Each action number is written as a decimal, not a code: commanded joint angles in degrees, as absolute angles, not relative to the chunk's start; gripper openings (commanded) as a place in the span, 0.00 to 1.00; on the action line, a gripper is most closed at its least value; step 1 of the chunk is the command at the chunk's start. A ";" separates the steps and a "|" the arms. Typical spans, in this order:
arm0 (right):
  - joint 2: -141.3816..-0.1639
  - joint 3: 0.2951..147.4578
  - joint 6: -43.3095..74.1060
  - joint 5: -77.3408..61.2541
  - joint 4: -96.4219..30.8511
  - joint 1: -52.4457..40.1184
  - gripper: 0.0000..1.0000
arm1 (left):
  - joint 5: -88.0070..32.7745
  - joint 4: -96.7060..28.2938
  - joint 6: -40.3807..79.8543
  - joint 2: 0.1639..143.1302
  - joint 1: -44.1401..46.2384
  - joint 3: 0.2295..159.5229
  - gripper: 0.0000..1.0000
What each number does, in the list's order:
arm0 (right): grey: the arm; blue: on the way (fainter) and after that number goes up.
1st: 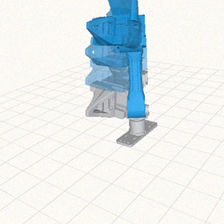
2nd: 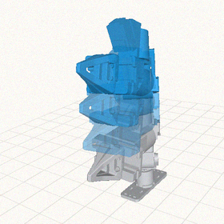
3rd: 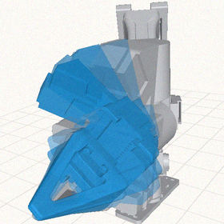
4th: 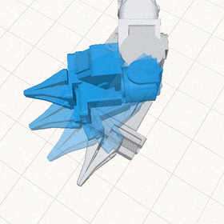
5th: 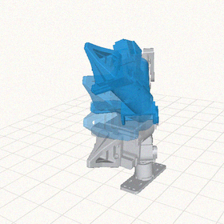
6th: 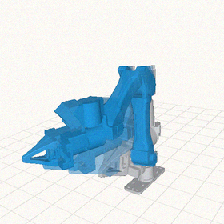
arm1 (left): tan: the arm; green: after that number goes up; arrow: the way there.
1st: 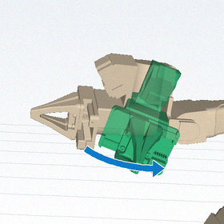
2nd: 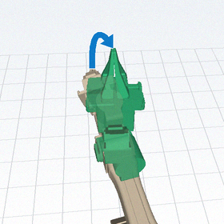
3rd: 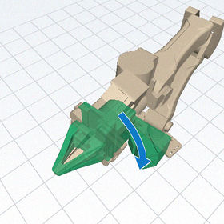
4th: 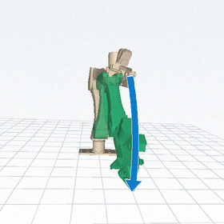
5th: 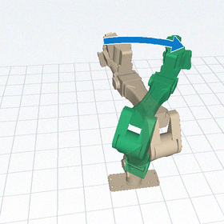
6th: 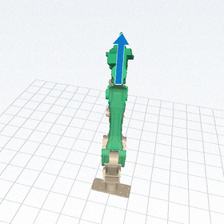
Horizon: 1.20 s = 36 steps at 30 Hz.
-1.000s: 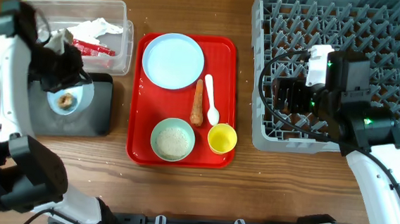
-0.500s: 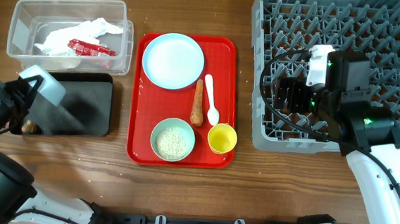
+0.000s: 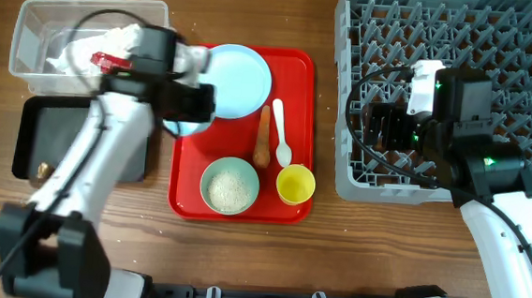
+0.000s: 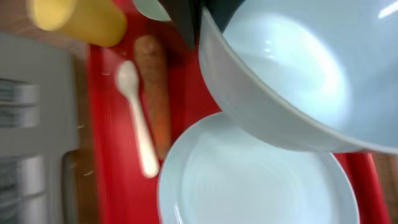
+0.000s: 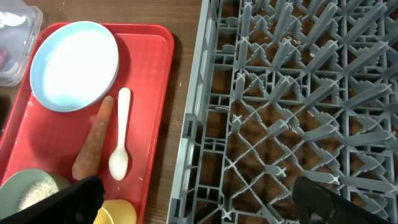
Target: Sort waste into correct bins and load items into the dishwasher rack
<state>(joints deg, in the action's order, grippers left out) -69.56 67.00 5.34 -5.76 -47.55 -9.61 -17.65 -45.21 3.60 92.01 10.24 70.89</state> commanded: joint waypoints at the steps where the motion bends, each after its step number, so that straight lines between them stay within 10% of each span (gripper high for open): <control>1: -69.97 67.37 6.20 -6.52 -47.37 -9.56 1.00 | 1.85 -43.99 6.92 99.00 19.92 71.31 0.04; 8: -69.97 67.37 6.20 -6.52 -47.40 -9.56 1.00 | 2.13 -49.12 7.11 102.02 25.28 71.31 0.10; 11: -69.97 67.37 6.15 -6.52 -47.40 -9.56 1.00 | 5.34 -50.39 7.11 102.00 25.23 71.42 0.65; 12: -69.97 67.37 6.13 -6.52 -47.40 -9.56 1.00 | 6.50 -51.46 7.11 101.73 25.23 72.53 0.69; 19: -69.97 67.37 5.96 -6.50 -47.37 -9.56 1.00 | -3.42 -68.93 8.27 99.22 32.32 83.37 0.58; 28: -69.97 67.37 5.96 -6.52 -47.20 -9.56 1.00 | -3.42 -54.87 14.04 99.24 42.41 63.00 0.53; 36: -69.97 67.37 6.00 -6.50 -47.24 -9.56 1.00 | -3.46 -48.40 17.30 99.31 42.48 58.35 0.04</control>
<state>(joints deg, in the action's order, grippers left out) -69.56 67.00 5.34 -5.80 -47.35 -9.61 -2.66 -49.06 15.51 99.35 42.33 58.72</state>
